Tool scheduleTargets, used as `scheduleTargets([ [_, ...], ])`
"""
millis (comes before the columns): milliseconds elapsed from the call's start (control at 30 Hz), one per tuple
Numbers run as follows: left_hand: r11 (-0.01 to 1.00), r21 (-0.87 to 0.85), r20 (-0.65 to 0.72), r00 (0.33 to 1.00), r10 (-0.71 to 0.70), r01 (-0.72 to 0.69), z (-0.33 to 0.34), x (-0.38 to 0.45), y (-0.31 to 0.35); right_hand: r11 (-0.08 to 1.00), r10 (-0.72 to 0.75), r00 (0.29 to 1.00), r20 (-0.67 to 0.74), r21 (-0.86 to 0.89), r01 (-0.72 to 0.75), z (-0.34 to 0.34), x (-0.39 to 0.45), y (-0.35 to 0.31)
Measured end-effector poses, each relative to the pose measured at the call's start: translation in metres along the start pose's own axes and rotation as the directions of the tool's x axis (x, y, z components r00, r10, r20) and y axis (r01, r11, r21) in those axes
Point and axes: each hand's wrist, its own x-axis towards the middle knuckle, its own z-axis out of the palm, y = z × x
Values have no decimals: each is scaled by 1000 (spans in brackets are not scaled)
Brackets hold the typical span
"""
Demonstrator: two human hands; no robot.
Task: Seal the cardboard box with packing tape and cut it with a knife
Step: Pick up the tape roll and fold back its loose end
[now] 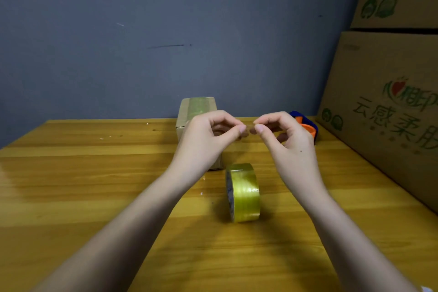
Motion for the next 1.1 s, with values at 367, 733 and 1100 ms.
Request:
scheduleTargets([
  [367,1000,-18,46,999,-20,21,0,2,0,997,68,995,79,31,-70,-6,8,0],
  [733,999,-29,-45,998,-42,40,-13,-2,-15,1000,11,999,53,-5,-11,-5,10,7],
  [1100,679,-68,478,621,-621,731,18,-51,-49,1000,-13,1000,26,-4,13,0,12,7],
])
